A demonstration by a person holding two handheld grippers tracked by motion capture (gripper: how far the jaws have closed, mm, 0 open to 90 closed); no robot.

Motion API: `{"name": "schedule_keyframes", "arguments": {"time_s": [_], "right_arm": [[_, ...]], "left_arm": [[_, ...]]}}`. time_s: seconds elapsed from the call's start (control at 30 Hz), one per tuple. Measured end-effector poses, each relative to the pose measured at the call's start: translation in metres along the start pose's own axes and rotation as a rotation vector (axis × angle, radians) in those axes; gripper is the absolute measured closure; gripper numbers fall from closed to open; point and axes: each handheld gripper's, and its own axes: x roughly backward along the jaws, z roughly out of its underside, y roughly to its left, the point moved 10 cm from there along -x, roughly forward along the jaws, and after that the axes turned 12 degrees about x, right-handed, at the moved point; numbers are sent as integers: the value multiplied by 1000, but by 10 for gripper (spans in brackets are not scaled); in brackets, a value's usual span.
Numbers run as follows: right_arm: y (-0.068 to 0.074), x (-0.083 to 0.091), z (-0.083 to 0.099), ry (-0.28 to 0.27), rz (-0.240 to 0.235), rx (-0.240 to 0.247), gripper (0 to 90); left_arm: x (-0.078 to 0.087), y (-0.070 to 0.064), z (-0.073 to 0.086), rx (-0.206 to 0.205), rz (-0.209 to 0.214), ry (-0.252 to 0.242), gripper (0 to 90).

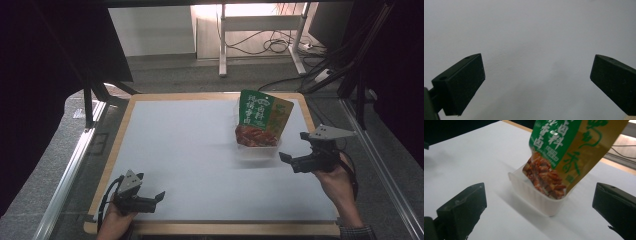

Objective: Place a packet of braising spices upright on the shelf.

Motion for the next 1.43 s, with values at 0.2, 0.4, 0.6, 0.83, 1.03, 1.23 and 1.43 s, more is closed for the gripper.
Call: {"name": "schedule_keyframes", "arguments": {"time_s": [0.2,0.4,0.6,0.83,1.03,1.23,1.43], "right_arm": [[20,-2,9,-14,-29,1,0],[35,-6,19,-25,-51,-2,0],[50,-9,31,-48,-67,-6,0],[59,-17,46,-36,-85,-10,0],[65,-26,60,-20,-110,-25,0],[68,-37,78,35,-125,-11,0],[68,-40,83,53,-136,-17,1]], "left_arm": [[-1,-1,0,-1,-2,1,0],[-1,-1,0,-8,-5,5,0],[-1,-1,0,-12,-5,5,0],[0,-1,1,-9,-5,4,0],[0,-1,1,-11,-2,5,0],[0,-2,1,-14,-3,5,0],[-1,-2,0,-18,-4,9,0]]}}
